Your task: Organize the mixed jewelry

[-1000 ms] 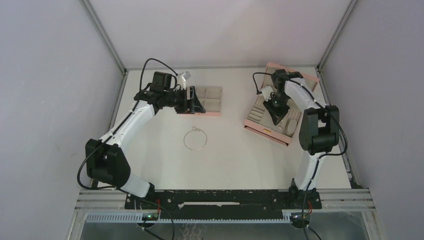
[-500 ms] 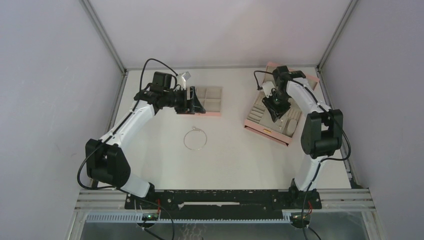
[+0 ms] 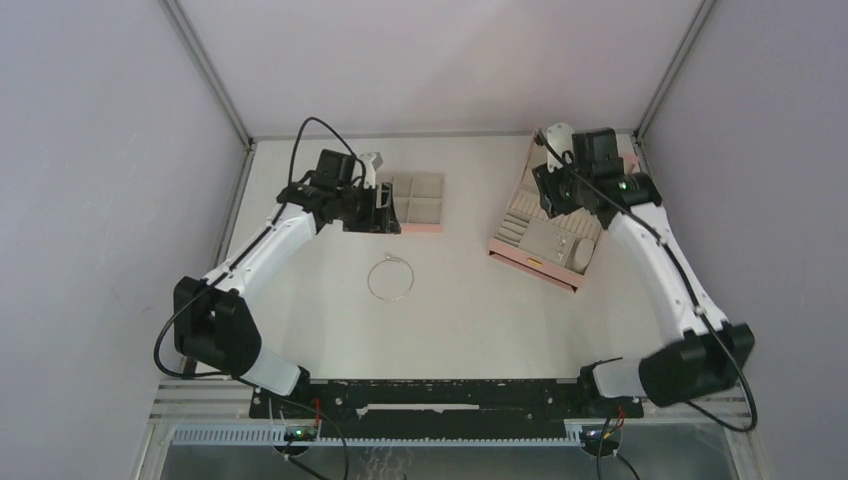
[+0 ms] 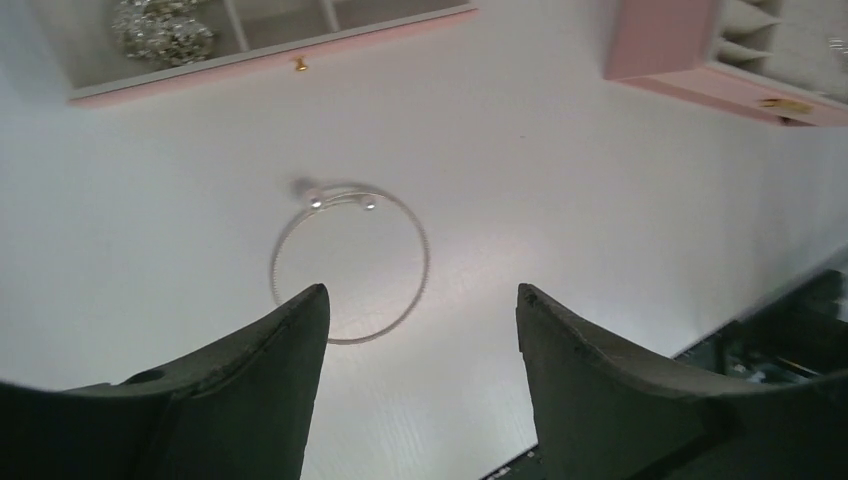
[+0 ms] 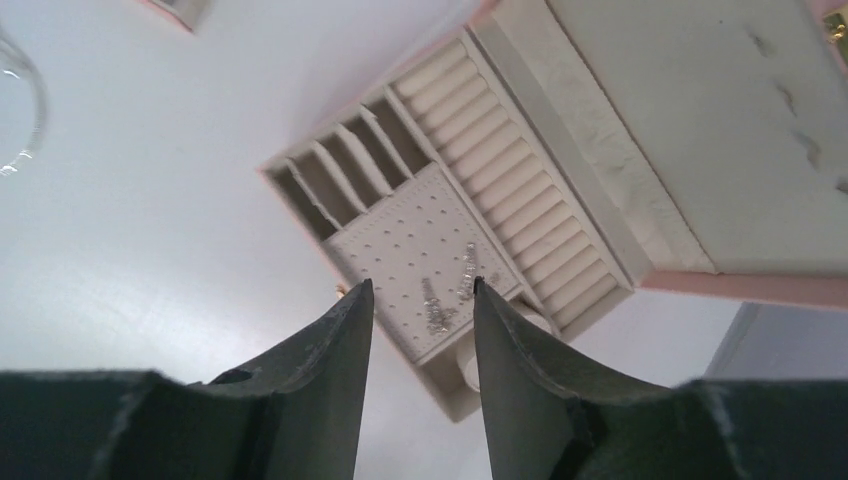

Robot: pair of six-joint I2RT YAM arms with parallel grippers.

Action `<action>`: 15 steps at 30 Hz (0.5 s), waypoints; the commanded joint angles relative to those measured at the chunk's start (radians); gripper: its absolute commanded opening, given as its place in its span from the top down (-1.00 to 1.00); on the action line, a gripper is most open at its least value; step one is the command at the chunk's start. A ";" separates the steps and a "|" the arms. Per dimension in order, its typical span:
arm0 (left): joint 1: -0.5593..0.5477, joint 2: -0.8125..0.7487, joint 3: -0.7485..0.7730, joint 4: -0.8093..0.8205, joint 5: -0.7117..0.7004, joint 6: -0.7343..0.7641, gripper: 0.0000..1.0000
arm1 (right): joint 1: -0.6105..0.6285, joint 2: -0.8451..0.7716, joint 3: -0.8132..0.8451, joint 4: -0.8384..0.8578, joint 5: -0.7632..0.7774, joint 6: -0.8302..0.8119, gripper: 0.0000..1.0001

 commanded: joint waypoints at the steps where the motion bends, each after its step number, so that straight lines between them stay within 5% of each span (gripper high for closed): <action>1: -0.060 -0.027 -0.061 0.006 -0.295 0.043 -0.48 | 0.048 -0.193 -0.147 0.264 0.003 0.246 -0.05; 8: -0.061 0.075 -0.143 0.093 -0.402 -0.055 -0.42 | 0.216 -0.333 -0.328 0.433 0.083 0.366 -0.11; 15: -0.081 0.133 -0.189 0.145 -0.394 -0.025 -0.36 | 0.210 -0.356 -0.337 0.416 0.115 0.495 -0.11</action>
